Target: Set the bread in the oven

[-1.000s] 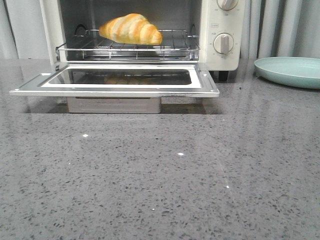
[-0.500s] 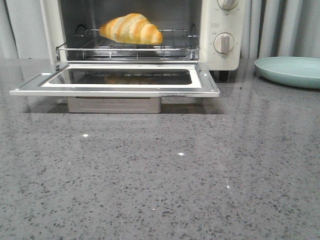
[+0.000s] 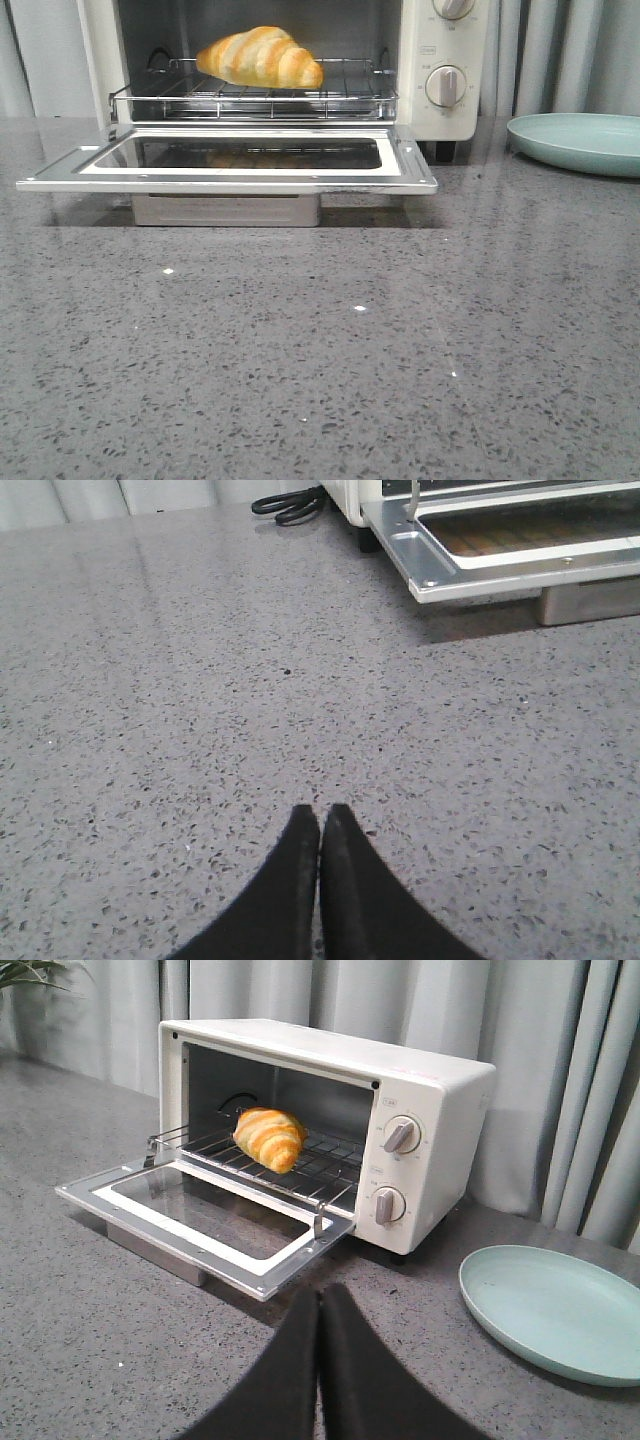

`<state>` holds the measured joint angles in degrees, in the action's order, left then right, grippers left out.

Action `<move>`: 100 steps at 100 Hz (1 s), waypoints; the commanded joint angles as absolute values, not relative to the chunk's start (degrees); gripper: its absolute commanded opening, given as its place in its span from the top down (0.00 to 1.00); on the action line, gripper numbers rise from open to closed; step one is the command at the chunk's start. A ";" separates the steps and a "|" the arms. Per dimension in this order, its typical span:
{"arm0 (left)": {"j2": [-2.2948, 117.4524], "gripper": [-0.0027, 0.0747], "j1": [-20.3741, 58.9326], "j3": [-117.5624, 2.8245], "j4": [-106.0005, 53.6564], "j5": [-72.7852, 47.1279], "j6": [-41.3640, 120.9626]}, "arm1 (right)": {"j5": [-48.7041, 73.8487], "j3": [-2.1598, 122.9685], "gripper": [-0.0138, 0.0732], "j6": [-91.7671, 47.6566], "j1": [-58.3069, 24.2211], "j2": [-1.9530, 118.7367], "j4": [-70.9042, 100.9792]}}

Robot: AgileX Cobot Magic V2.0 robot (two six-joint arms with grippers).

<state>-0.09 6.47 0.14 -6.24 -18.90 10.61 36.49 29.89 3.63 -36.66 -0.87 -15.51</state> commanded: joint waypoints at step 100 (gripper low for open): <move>-1.73 0.99 6.26 1.39 -6.78 -15.00 10.09 | 8.69 -2.04 0.90 5.54 2.75 -1.20 -7.67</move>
